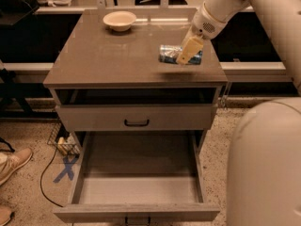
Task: Place redbull can into middle drawer
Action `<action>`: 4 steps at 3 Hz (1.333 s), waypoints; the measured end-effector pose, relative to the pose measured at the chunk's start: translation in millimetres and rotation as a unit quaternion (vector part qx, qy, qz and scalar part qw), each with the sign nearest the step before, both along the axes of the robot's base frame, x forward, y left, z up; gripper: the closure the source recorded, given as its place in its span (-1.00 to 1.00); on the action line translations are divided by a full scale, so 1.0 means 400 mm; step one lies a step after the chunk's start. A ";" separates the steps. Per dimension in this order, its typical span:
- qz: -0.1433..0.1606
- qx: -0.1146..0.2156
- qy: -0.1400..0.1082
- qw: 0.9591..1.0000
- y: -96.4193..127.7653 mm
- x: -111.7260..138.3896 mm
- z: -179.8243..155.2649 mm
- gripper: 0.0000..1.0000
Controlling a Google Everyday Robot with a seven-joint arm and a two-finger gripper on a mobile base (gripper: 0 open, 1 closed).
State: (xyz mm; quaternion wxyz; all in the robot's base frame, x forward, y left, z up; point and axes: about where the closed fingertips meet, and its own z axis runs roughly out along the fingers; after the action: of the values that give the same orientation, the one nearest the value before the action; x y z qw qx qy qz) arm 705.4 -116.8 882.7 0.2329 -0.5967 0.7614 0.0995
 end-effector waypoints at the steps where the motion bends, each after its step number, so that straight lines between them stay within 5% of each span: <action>1: 0.017 0.017 -0.013 1.000 -0.008 -0.147 0.077 1.00; 3: 0.025 0.011 0.010 1.000 0.001 -0.193 0.032 1.00; 4: 0.015 0.026 0.043 0.999 0.016 -0.231 -0.026 1.00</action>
Offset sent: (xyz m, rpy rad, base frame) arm -0.0511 -0.0027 0.0294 0.0316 -0.0286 0.0314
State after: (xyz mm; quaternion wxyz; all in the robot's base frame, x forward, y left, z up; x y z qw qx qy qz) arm 612.8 -110.5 872.2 0.2142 -0.5970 0.7588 0.1481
